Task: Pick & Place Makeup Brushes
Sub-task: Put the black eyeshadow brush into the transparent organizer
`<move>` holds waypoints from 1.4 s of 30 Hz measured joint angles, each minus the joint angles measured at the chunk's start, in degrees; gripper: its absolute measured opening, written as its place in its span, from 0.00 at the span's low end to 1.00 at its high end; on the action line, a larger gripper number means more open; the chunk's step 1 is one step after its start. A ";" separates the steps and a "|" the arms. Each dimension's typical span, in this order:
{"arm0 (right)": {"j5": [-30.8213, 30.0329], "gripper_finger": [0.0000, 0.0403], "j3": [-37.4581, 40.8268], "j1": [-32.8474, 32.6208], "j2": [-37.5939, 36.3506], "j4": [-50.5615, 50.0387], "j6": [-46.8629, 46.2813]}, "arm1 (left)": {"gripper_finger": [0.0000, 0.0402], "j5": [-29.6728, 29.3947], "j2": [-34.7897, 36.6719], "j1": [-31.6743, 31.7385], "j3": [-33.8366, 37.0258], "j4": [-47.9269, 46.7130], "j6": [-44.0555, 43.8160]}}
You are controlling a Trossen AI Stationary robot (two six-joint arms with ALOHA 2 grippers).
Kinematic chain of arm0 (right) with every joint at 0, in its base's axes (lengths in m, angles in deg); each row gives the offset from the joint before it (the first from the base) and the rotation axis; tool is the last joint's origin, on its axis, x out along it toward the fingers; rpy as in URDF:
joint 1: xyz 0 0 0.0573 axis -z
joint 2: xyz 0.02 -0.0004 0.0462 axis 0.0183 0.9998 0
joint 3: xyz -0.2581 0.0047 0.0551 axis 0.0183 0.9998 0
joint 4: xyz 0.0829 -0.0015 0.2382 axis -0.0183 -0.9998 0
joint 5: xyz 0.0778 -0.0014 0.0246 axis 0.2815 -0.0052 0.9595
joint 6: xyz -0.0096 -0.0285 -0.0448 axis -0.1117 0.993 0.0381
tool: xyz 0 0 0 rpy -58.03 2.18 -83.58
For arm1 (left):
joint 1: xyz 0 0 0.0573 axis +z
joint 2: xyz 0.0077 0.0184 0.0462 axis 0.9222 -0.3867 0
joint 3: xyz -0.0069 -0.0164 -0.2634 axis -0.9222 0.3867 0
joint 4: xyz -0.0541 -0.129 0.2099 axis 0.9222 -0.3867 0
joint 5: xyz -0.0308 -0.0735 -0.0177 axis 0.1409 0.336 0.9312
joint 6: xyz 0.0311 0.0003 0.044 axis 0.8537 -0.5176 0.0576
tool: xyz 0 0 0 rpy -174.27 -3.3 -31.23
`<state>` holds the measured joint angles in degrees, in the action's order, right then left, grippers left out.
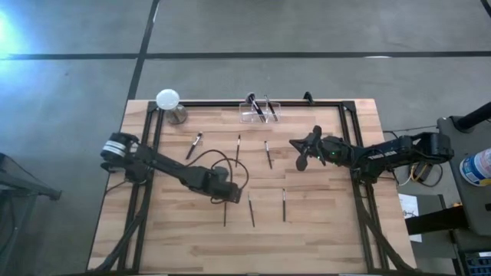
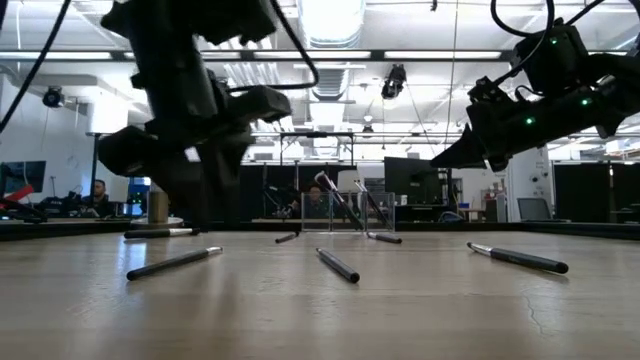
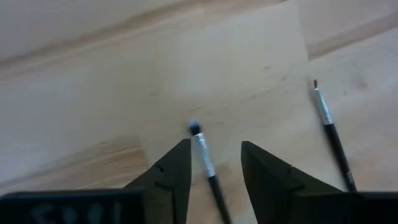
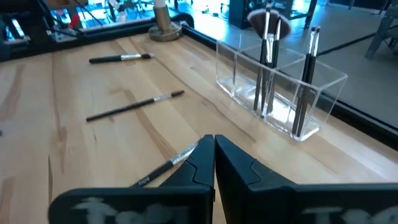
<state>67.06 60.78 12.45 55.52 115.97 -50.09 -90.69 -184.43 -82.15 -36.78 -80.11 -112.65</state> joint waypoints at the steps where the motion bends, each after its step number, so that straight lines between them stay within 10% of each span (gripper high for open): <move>1: 0.02 0.02 0.09 0.00 0.00 -0.03 -0.02 | 0.33 0.17 -0.82 0.00 -0.69 -0.06 0.02; 13: 0.02 0.02 1.54 0.00 0.00 1.76 0.15 | 0.32 2.08 -5.82 -0.10 -3.40 -3.83 -0.35; 26: 0.02 0.02 2.04 0.02 0.00 3.46 0.73 | 0.02 1.26 -6.83 -1.18 -1.87 -3.56 5.35; 42: 0.03 0.02 2.04 0.04 0.00 3.51 -0.48 | 0.00 -18.52 12.52 -1.02 7.29 6.76 13.92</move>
<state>67.09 62.82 12.48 55.52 119.48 -50.58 -109.22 -171.91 -83.17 -29.49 -73.36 -98.73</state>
